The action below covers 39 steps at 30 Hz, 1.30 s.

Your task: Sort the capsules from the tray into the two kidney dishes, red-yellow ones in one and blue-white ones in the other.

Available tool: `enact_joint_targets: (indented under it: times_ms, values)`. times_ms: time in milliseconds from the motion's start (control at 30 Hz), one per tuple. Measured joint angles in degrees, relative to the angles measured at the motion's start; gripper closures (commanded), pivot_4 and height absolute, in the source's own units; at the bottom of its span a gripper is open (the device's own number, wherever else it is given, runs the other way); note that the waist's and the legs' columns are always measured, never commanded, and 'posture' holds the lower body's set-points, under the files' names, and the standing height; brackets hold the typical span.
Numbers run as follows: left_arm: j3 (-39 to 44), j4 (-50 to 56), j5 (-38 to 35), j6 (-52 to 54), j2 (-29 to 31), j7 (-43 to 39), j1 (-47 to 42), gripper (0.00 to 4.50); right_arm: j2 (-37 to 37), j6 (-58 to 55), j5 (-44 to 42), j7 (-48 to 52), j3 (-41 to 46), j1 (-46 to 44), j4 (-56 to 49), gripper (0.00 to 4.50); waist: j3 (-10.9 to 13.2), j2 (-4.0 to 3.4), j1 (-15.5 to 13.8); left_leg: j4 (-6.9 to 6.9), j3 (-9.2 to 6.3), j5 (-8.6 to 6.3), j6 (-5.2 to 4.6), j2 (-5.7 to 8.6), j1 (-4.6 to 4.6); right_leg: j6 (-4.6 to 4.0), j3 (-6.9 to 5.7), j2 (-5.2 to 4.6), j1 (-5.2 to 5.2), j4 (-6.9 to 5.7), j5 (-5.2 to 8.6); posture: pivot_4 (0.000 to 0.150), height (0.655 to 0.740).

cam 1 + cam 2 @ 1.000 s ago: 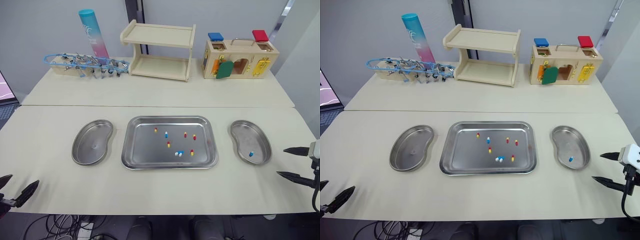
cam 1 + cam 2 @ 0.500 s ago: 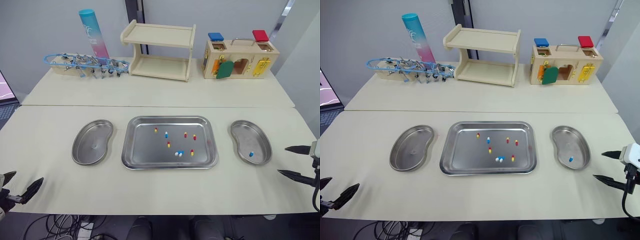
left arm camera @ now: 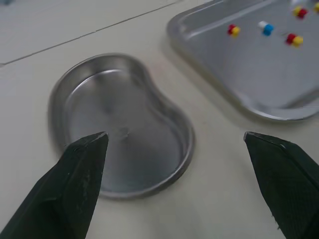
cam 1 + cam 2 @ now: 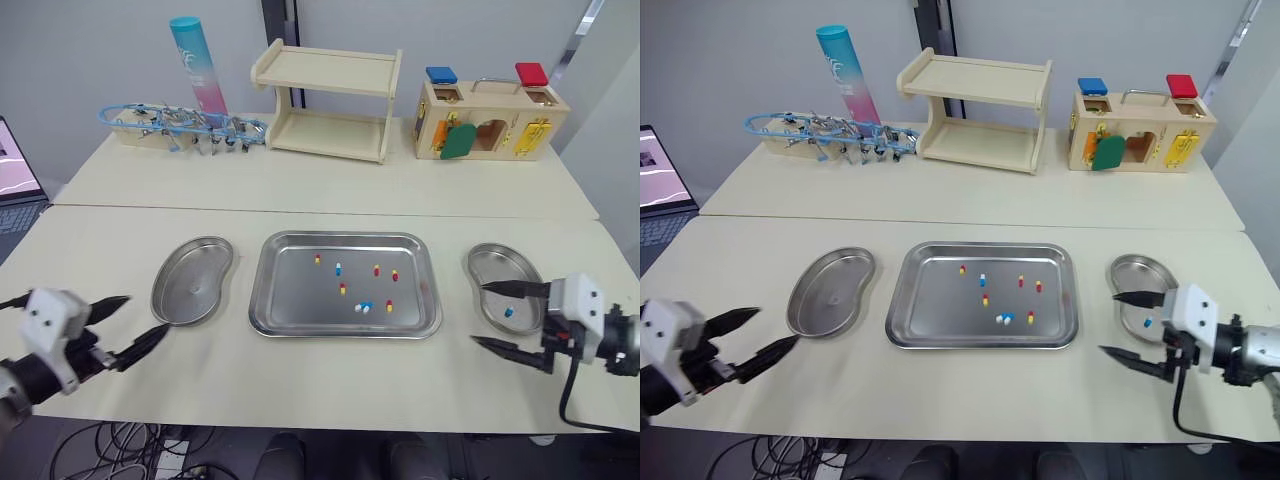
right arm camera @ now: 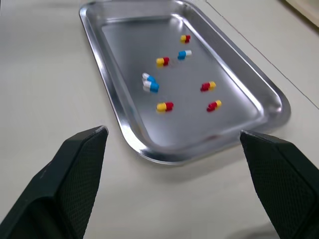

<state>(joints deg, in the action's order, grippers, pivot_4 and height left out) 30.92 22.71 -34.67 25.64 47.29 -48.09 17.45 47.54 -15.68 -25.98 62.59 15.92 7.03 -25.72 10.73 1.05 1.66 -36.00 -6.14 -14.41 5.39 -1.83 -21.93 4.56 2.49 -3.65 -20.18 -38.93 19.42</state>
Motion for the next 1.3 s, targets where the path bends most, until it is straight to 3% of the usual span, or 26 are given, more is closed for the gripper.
enact_joint_targets:
  times_ms: [167,267,333,800,1300]
  values:
    - [-8.9,4.0,-2.7,6.8,-2.8,5.6,-12.3,0.0,-3.5,-2.8,0.0,-5.1,-4.3,0.8,-4.0,0.05,0.0,-0.01,0.0,-0.03,-0.03,0.0,0.0,0.0,0.04,0.0,-0.02,0.01,0.02,-0.06,0.0,0.15,0.74]
    - [-15.6,3.2,-2.4,9.3,-7.3,10.1,-21.0,0.59,-5.5,-4.2,0.0,-8.0,-7.3,-0.2,-6.5,0.0,0.0,-0.01,0.1,-0.06,-0.06,0.01,0.0,0.0,0.03,0.0,-0.02,0.04,0.02,-0.06,-0.01,0.15,0.74]
    - [-18.8,1.7,-1.2,10.3,-9.7,12.5,-24.6,1.21,-5.9,-4.9,0.0,-9.1,-8.3,-0.6,-7.2,0.0,0.0,0.0,0.3,-0.06,-0.05,0.01,0.0,0.01,0.02,0.0,0.0,0.04,-0.01,-0.05,-0.01,0.15,0.74]
    - [-35.8,-17.4,14.9,9.5,-20.1,19.8,-40.0,1.21,-7.9,-5.9,0.1,-13.2,-12.8,-3.6,-7.7,0.0,0.0,0.0,0.1,-0.08,-0.09,0.01,0.01,0.03,-0.01,0.01,-0.04,0.04,-0.01,-0.05,-0.01,0.15,0.74]
    - [-39.1,-33.1,23.2,8.0,-25.2,19.0,-50.1,1.21,-8.3,-6.0,0.1,-14.3,-12.8,-2.5,-7.6,0.0,0.0,0.0,0.1,-0.11,-0.1,0.02,0.02,0.05,-0.02,0.02,-0.05,0.04,-0.01,-0.06,-0.01,0.15,0.74]
